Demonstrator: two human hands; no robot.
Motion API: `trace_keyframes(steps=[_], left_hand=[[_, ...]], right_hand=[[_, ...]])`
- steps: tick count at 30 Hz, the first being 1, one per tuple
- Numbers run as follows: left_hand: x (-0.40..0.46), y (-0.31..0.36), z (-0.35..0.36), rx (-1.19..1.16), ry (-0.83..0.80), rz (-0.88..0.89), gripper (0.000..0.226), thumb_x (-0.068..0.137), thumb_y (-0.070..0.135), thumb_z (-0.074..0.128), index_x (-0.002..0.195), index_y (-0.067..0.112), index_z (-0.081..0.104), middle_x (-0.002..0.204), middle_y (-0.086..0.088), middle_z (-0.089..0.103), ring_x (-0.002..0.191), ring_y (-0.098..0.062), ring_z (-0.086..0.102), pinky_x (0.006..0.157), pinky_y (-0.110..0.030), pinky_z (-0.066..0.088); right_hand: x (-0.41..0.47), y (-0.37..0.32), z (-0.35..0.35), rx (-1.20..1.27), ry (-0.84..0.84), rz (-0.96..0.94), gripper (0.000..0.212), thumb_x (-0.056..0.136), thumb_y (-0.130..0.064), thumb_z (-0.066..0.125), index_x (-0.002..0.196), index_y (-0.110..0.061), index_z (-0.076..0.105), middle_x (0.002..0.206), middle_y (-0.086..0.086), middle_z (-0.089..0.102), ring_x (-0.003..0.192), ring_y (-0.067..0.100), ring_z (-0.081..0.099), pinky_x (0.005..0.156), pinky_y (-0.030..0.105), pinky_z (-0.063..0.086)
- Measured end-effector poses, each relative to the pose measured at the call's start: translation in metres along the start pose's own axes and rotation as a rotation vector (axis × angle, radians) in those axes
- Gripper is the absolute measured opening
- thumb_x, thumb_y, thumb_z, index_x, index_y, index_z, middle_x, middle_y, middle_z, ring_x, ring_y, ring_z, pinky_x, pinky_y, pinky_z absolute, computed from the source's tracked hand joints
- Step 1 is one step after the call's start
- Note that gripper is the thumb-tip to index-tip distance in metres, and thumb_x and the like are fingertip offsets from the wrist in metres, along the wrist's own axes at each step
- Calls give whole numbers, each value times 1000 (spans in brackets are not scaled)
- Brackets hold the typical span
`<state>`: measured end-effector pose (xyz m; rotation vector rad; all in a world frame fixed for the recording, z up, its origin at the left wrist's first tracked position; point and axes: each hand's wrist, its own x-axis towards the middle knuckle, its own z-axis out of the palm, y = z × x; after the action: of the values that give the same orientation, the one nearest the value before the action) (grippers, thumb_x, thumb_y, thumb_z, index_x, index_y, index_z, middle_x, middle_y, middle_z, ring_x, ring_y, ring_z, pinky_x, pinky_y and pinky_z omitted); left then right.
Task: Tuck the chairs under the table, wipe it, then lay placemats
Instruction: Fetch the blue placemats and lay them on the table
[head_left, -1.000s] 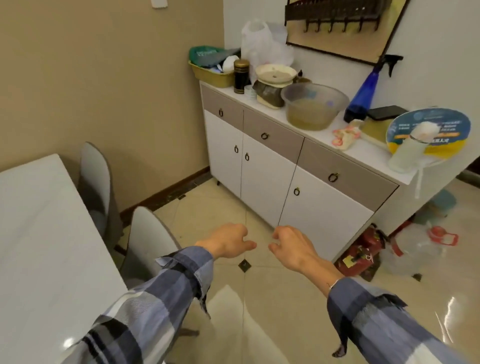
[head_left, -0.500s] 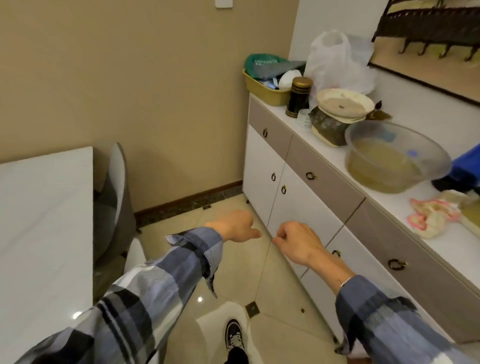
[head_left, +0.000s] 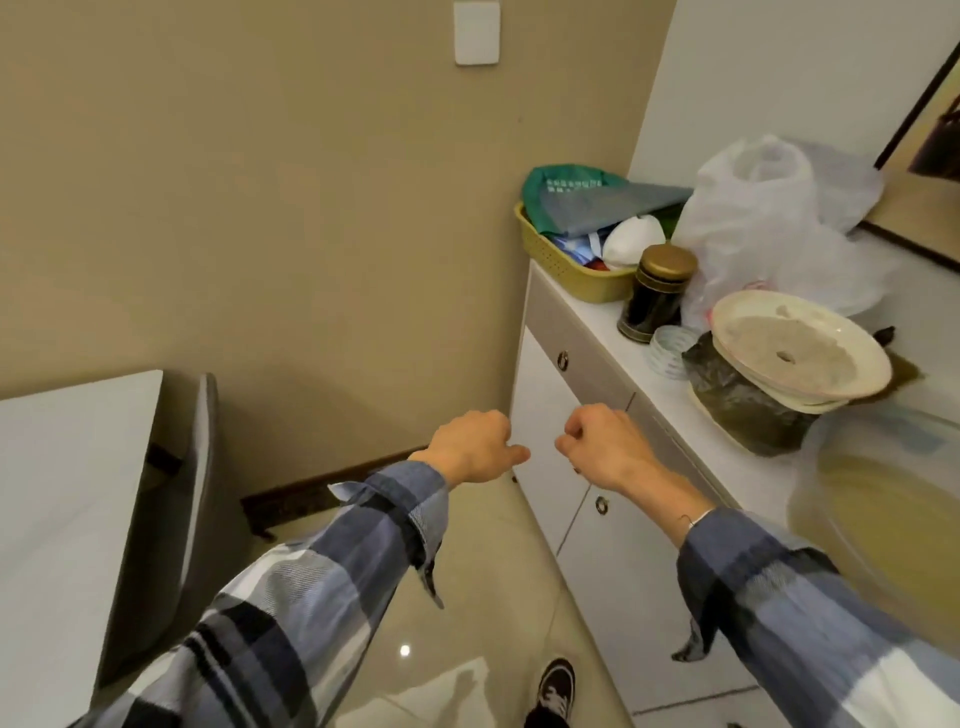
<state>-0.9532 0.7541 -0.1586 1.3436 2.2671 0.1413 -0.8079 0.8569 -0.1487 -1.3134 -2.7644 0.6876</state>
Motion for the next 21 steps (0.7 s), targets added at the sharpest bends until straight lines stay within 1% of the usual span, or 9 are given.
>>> trace_keyframes(steps=[3, 5, 7, 10, 12, 14, 15, 19, 21], left_hand=[[52, 0, -21, -11, 16, -24, 44, 95, 51, 54, 110, 11, 65, 108, -8, 66, 98, -32, 62, 84, -41, 53], [83, 1, -38, 10, 49, -39, 50, 94, 52, 54, 123, 11, 61, 121, -10, 65, 106, -32, 62, 91, -44, 53], [117, 8, -60, 19, 82, -53, 53, 95, 51, 54, 128, 10, 58, 126, -12, 63, 110, -33, 61, 92, -44, 52], [169, 24, -102, 29, 156, -64, 47, 96, 48, 53, 122, 10, 59, 121, -13, 64, 107, -35, 61, 80, -39, 49], [199, 35, -123, 27, 234, -31, 40, 97, 44, 53, 115, 9, 61, 116, -16, 65, 103, -37, 62, 73, -36, 44], [227, 42, -138, 17, 274, -15, 38, 97, 43, 53, 111, 8, 61, 114, -17, 65, 103, -38, 62, 71, -36, 43], [241, 45, -145, 17, 285, -7, 38, 97, 43, 52, 111, 8, 61, 114, -16, 65, 103, -38, 62, 71, -36, 43], [300, 52, -169, 16, 330, 59, 39, 97, 39, 51, 121, 9, 57, 118, -16, 63, 105, -38, 61, 74, -38, 45], [332, 56, -176, 30, 363, 119, 30, 95, 35, 53, 112, 9, 58, 110, -16, 64, 99, -38, 61, 68, -36, 40]], right_hand=[[75, 5, -23, 16, 92, -11, 21, 87, -27, 60, 76, -9, 60, 78, 8, 63, 78, 31, 63, 64, 36, 50], [120, 7, -40, 81, 153, -13, 17, 88, -28, 61, 81, -13, 62, 86, 7, 64, 82, 30, 62, 61, 32, 45], [169, 7, -61, 141, 187, -8, 15, 90, -28, 61, 88, -14, 65, 91, 7, 65, 84, 28, 62, 65, 32, 45], [245, 2, -90, 125, 190, -21, 16, 89, -25, 60, 80, -12, 64, 80, 7, 62, 74, 27, 60, 61, 34, 48], [281, 2, -105, 125, 216, -3, 18, 89, -26, 60, 81, -11, 65, 80, 10, 63, 75, 30, 60, 63, 36, 49], [308, 4, -116, 137, 234, 12, 19, 88, -28, 61, 86, -11, 68, 87, 13, 65, 84, 35, 60, 69, 37, 48], [321, 6, -122, 157, 236, 24, 17, 88, -27, 61, 84, -10, 66, 86, 13, 63, 84, 36, 58, 69, 35, 44], [375, 12, -145, 168, 260, 76, 21, 85, -21, 61, 69, -13, 51, 77, 14, 50, 72, 31, 48, 61, 31, 34], [398, 18, -155, 134, 271, 120, 13, 82, -18, 60, 75, -9, 55, 79, 17, 52, 72, 34, 52, 59, 31, 35]])
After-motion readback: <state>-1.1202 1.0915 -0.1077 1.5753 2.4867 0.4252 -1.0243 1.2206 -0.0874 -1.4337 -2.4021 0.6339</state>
